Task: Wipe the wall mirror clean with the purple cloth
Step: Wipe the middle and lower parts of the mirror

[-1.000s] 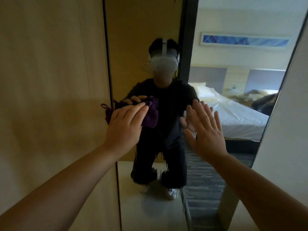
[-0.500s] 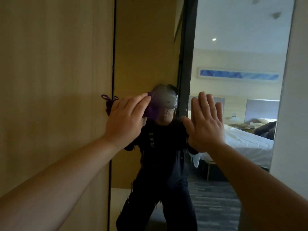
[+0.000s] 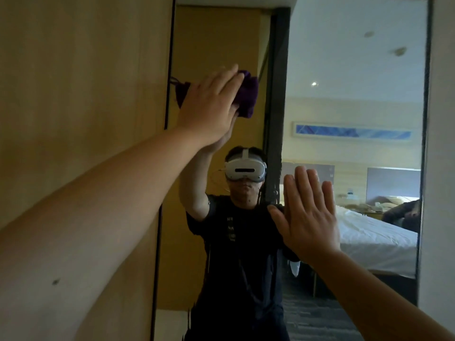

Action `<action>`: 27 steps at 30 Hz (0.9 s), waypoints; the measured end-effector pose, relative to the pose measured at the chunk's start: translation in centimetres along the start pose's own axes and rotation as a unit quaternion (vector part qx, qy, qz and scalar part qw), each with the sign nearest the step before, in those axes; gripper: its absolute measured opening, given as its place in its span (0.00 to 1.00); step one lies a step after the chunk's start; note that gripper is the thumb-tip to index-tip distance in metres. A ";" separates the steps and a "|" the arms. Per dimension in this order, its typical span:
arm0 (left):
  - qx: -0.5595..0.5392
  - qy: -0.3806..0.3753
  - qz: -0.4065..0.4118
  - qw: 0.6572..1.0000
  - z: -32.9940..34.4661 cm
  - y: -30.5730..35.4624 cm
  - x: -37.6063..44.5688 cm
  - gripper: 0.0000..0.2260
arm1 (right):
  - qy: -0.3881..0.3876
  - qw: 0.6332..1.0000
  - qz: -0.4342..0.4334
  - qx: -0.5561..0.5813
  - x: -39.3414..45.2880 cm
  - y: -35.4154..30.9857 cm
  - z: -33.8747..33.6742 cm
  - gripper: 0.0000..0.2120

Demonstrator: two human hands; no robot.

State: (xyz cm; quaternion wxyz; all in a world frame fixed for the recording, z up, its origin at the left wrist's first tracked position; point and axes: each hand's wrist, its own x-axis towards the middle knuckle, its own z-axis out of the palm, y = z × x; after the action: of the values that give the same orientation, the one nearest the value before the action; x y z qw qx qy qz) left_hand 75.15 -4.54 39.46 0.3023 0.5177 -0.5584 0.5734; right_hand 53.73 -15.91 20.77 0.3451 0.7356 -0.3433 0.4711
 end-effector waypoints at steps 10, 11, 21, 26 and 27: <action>0.017 -0.007 0.089 0.996 3.4 1.5 -16.5 0.29 | -0.005 1.000 -0.001 0.011 -0.2 0.2 0.1 0.36; 0.013 -0.012 0.093 0.996 3.6 2.0 -19.1 0.30 | -0.006 1.000 0.001 0.013 -0.2 0.2 0.1 0.36; 0.008 -0.023 0.104 0.994 5.5 6.1 -32.4 0.28 | -0.018 0.999 -0.007 0.047 -0.1 0.5 -0.6 0.35; 0.005 -0.001 0.093 0.996 5.7 6.3 -32.3 0.23 | -0.015 0.999 0.036 0.035 -0.3 4.1 -2.0 0.35; 0.001 0.003 0.089 0.996 5.5 6.4 -32.0 0.23 | -0.020 0.999 0.041 0.019 -0.4 4.8 -1.9 0.35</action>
State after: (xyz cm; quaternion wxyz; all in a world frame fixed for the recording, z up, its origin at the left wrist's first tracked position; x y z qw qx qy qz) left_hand 79.68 -3.64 6.66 0.2511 0.4642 -0.6013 0.6000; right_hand 48.76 -16.83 21.88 0.3044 0.7370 -0.3707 0.4762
